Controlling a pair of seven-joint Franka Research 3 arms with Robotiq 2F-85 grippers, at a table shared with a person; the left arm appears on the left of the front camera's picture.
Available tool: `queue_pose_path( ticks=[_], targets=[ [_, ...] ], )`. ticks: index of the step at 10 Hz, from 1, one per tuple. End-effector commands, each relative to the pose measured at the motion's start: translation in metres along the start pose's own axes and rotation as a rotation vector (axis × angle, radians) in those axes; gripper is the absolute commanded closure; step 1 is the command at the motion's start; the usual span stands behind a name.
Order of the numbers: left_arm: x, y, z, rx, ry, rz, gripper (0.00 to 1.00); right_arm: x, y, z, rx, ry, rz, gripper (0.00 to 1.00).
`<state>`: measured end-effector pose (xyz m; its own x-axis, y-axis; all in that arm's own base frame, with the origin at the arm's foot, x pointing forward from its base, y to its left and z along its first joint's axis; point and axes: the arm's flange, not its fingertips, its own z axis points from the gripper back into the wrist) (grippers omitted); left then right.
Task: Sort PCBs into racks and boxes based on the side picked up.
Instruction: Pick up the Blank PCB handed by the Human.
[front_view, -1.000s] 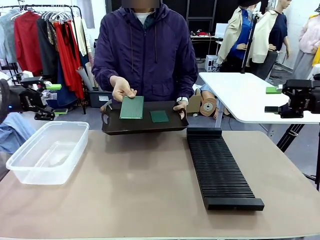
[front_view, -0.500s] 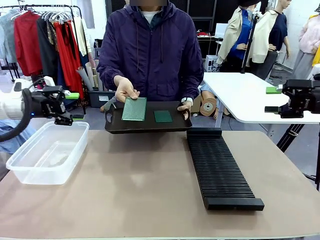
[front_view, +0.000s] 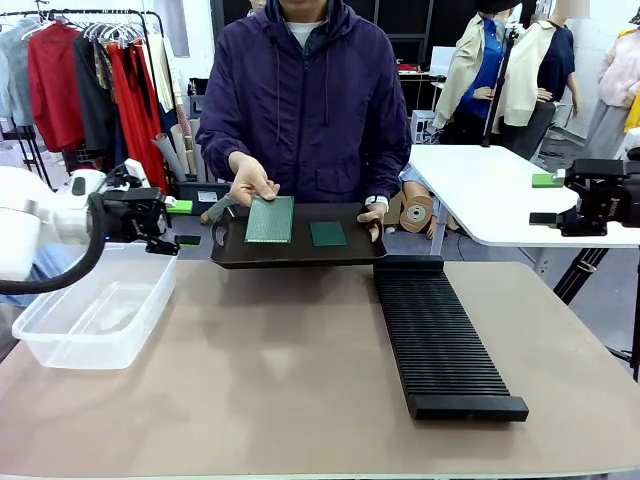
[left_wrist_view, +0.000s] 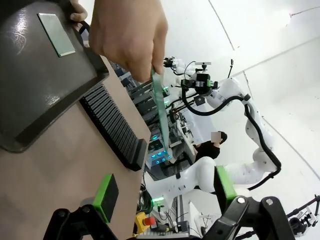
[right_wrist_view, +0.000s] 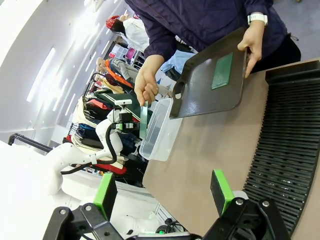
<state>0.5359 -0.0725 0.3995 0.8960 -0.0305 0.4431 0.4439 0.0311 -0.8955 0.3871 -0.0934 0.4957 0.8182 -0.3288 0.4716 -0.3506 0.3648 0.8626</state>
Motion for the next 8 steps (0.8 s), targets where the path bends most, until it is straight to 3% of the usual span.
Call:
queue_pose_path(
  ticks=[1,8],
  targets=[
    [0.021,0.013,-0.019,0.014,-0.011,-0.013,0.00,0.001,0.002,-0.001,0.002,-0.013,0.006,0.00],
    [0.028,0.014,-0.086,-0.008,-0.071,0.001,0.00,0.001,0.002,-0.001,0.002,-0.013,0.006,0.00]
  ],
)
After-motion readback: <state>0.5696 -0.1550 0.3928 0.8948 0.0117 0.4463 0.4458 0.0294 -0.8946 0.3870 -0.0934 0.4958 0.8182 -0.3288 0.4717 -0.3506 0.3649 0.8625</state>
